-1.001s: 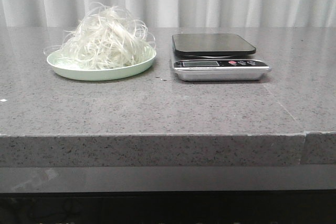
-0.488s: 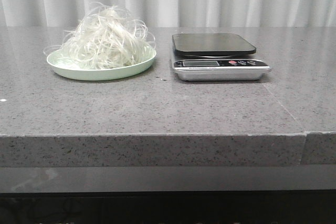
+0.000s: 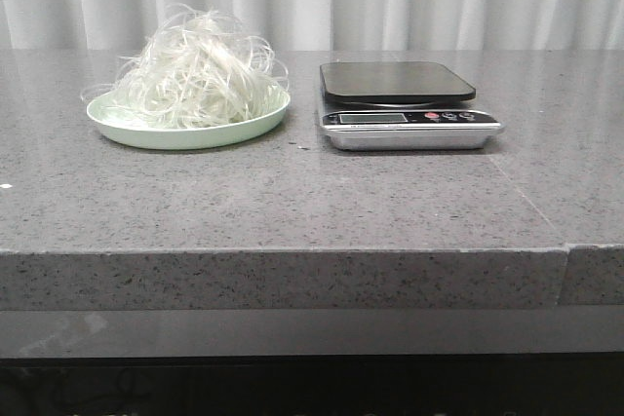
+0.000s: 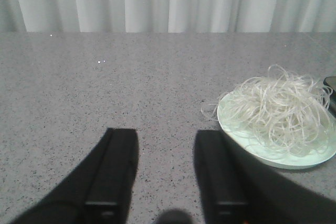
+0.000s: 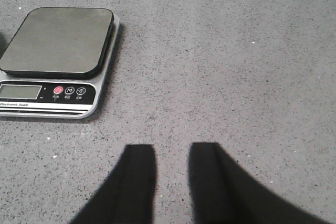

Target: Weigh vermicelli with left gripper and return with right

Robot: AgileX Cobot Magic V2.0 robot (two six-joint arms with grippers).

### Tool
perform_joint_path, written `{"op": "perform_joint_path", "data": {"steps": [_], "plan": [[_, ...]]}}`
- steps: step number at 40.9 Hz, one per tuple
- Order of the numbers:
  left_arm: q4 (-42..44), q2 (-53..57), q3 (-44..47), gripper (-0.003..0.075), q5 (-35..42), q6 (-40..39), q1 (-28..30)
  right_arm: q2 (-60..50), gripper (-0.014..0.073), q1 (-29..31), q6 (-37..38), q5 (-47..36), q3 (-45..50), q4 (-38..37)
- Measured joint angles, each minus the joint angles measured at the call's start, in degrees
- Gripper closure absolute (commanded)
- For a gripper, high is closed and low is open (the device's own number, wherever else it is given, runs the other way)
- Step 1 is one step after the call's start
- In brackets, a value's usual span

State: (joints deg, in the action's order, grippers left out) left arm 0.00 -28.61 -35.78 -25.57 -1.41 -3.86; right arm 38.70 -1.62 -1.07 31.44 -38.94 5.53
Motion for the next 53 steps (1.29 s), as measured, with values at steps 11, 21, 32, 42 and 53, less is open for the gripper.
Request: {"op": "perform_joint_path", "data": {"steps": [11,21,32,42,53], "plan": [[0.0,-8.5,-5.1,0.0187,-0.7,0.1,-1.5,0.0,0.0069,0.0,0.0,-0.3,0.0,0.0],[0.0,-20.4,-11.5,0.0187,1.3,1.4,-10.5,0.0,0.0069,0.0,0.0,-0.5,0.0,0.0],[0.0,-36.1,-20.2,0.0187,2.8,1.4,-19.6,0.0,0.0069,0.0,0.0,-0.6,0.0,0.0],[0.0,-49.3,-28.5,0.0099,3.4,1.8,-22.1,0.0,0.0069,0.0,0.0,-0.7,0.0,0.0],[0.4,-60.6,-36.1,0.0084,3.6,1.8,-22.2,0.0,0.0069,0.0,0.0,-0.7,0.0,0.0]]}}
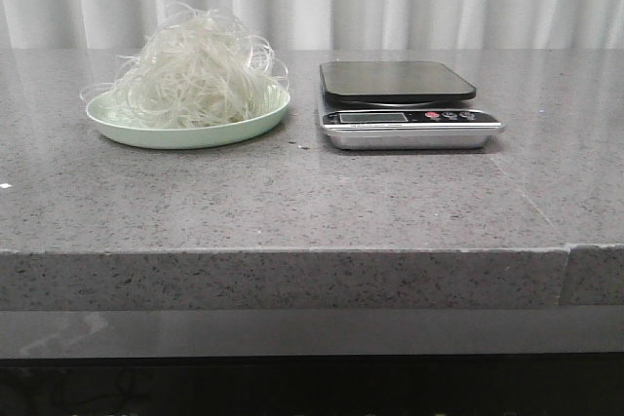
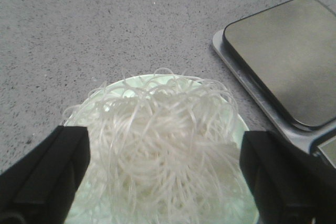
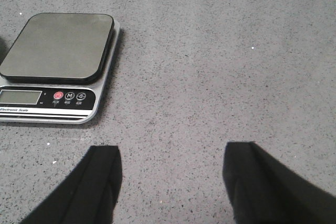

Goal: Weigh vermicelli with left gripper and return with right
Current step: 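Lower the left gripper onto the vermicelli pile and close it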

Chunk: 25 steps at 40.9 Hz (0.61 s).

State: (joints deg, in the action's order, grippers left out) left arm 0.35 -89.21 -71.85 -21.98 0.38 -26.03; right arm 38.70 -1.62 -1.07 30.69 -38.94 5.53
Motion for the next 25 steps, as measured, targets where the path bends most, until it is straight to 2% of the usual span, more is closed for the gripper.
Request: {"op": "perform_joint_path", "data": {"steps": [15,19,25], "plan": [[2.8,-9.2,-2.7,0.0095,0.4,0.1,0.0,0.0,0.0069,0.0,0.0,0.0,0.0,0.0],[3.0,-10.3,-2.8,0.0169,0.5,0.1,0.0,0.0,0.0069,0.0,0.0,0.0,0.0,0.0],[3.6,-10.4,-3.1,0.0343,1.2,0.1,0.0,0.0,0.0069,0.0,0.0,0.0,0.0,0.0]]}}
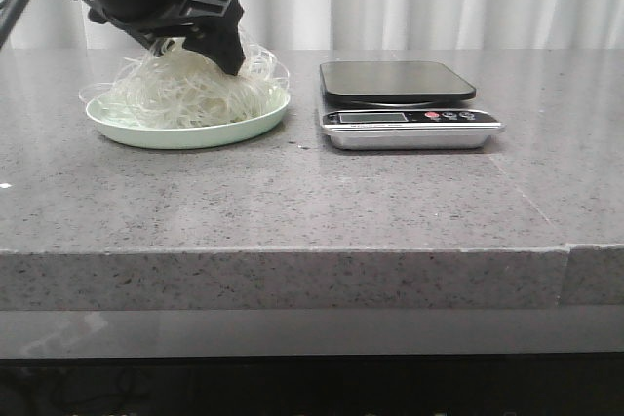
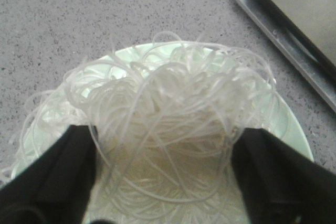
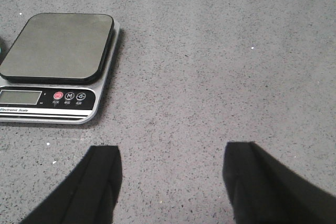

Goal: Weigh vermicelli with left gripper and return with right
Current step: 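Lower the left gripper onto the vermicelli pile and close it, then lift the vermicelli with the left gripper and carry it over the scale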

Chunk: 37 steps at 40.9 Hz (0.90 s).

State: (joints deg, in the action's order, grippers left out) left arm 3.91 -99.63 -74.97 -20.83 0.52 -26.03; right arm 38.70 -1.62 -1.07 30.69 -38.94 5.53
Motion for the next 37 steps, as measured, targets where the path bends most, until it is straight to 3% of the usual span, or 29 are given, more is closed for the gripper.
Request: {"op": "perform_joint_path", "data": {"steps": [9,15,27,37], "plan": [[0.1,0.0,0.0,0.0510,0.1,0.0,0.0,0.0,0.0069,0.0,0.0,0.0,0.0,0.0],[0.2,0.1,0.0,0.0579,0.2,0.0,0.0,0.0,0.0069,0.0,0.0,0.0,0.0,0.0],[0.4,2.9,-0.3,0.0578,-1.2,0.0,0.0,0.0,0.0069,0.0,0.0,0.0,0.0,0.0],[0.5,5.2,-7.2,0.0578,-2.9,0.0,-1.4,0.0,0.0069,0.0,0.0,0.0,0.0,0.0]]}}
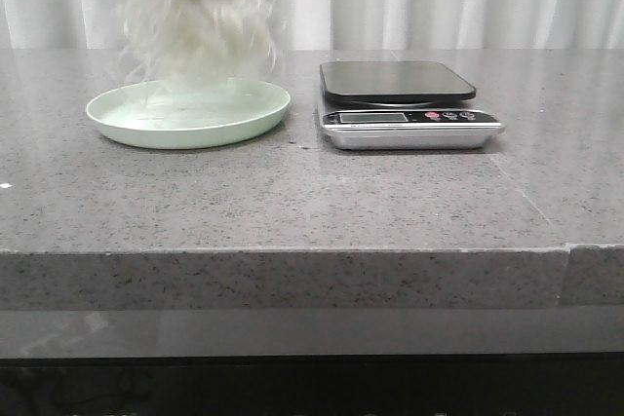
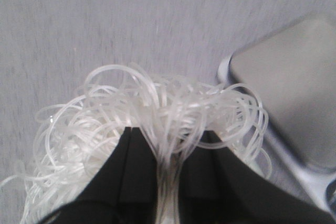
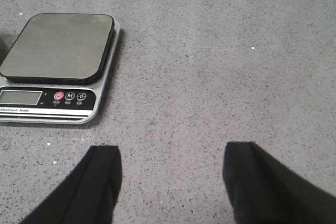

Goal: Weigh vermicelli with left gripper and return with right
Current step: 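Lift the vermicelli with the left gripper and carry it over the scale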

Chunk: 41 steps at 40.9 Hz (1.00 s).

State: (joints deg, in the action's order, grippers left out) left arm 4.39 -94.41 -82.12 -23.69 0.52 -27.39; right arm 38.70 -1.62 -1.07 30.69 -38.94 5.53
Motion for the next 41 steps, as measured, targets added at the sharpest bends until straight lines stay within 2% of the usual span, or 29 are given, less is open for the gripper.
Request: {"op": "perform_joint_path", "data": {"steps": [10,21,33,37,41], "plan": [[0.0,-1.1,-9.7,0.0578,-0.1,0.0,-3.5,0.0,0.0069,0.0,0.0,0.0,0.0,0.0],[0.0,-9.1,-20.7,0.0578,-0.2,0.5,-8.5,0.0,0.0069,0.0,0.0,0.0,0.0,0.0],[0.0,-17.7,-25.0,0.0575,-0.8,0.6,-12.2,0.0,0.0069,0.0,0.0,0.0,0.0,0.0],[0.0,-19.7,-25.0,0.0545,-0.8,0.6,-12.6,0.0,0.0069,0.0,0.0,0.0,0.0,0.0],[0.0,-21.6,-25.0,0.0439,-0.8,0.7,-12.6,0.0,0.0069,0.0,0.0,0.0,0.0,0.0]]}}
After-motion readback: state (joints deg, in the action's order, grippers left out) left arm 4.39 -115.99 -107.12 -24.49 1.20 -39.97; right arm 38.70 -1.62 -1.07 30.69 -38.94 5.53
